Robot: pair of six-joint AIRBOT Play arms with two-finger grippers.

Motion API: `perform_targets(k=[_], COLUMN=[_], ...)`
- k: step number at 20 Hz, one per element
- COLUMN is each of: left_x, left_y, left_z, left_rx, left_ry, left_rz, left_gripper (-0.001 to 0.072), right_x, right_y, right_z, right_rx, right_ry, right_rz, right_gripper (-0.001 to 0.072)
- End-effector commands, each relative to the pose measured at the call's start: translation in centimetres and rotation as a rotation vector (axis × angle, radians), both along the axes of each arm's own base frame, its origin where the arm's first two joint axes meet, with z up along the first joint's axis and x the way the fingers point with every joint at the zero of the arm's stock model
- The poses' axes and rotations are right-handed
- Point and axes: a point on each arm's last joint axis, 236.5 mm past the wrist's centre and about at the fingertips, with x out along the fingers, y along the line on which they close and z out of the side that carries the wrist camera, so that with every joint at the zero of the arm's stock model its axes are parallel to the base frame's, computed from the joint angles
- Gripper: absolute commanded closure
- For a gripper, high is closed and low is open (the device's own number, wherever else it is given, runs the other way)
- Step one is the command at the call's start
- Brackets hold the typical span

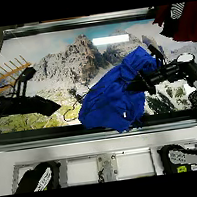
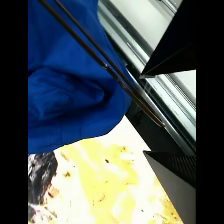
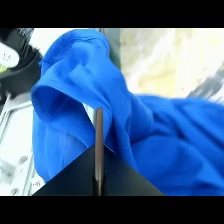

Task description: Fold the clothes and pants, and hang the long-sleeved shirts on hangers.

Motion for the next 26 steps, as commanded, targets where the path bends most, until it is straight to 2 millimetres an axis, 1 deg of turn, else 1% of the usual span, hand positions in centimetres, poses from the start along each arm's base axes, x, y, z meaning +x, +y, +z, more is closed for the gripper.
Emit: perform_targets(k=[1, 3, 4, 5, 6, 8, 9, 12, 14, 16, 19, 24, 25, 26], left_x=[0.4, -1.3, -2.5, -3.7, -4.8, -6.4, -6.6, -5.9, -5.8, -5.0, -3.3, -1.7, -1.3, -0.7], left_y=[2.7, 4.0, 4.1, 3.7, 2.9, 1.0, -0.1, -2.8, -4.1, -5.5, -7.4, -9.6, -9.9, -10.0], left_z=[1.4, -0.3, -1.8, -3.2, -4.8, -7.6, -8.7, -11.5, -13.7, -15.2, -16.6, -18.9, -19.3, -19.7], left_rx=[0.014, 0.025, 0.028, 0.021, 0.003, -0.050, -0.100, -0.224, -0.227, -0.207, -0.180, -0.121, -0.109, -0.097], left_ry=[-0.042, 0.018, 0.058, 0.088, 0.123, 0.183, 0.207, 0.271, 0.334, 0.348, 0.341, 0.386, 0.394, 0.397], left_rz=[0.194, 0.367, 0.418, 0.430, 0.446, 0.475, 0.508, 0.624, 0.662, 0.653, 0.630, 0.601, 0.598, 0.599], left_gripper=[0.0236, 0.0235, 0.0233, 0.0127, 0.0072, 0.0073, 0.0073, 0.0074, 0.0074, 0.0074, 0.0074, 0.0075, 0.0133, 0.0296], right_x=[1.8, 2.9, 3.8, 4.7, 5.4, 6.1, 6.4, 6.7, 6.7, 6.6, 6.5, 6.4, 6.3, 6.3], right_y=[-0.1, -0.7, -1.1, -1.4, -1.8, -2.0, -1.9, -1.9, -1.8, -1.8, -1.8, -1.8, -1.8, -1.7], right_z=[2.0, 2.5, 2.8, 3.1, 3.4, 4.3, 4.7, 5.5, 5.6, 5.8, 5.9, 6.1, 6.1, 6.1], right_rx=[0.028, 0.012, 0.005, 0.006, 0.012, 0.046, 0.059, 0.094, 0.098, 0.098, 0.097, 0.098, 0.098, 0.097], right_ry=[-0.068, -0.103, -0.098, -0.088, -0.078, -0.083, -0.087, -0.088, -0.089, -0.092, -0.096, -0.101, -0.100, -0.102], right_rz=[-0.096, -0.163, -0.214, -0.262, -0.304, -0.339, -0.352, -0.364, -0.364, -0.364, -0.364, -0.360, -0.359, -0.358], right_gripper=[0.0710, 0.0710, 0.0710, 0.0710, 0.0710, 0.0710, 0.0710, 0.0710, 0.0710, 0.0710, 0.0710, 0.0710, 0.0710, 0.0710])
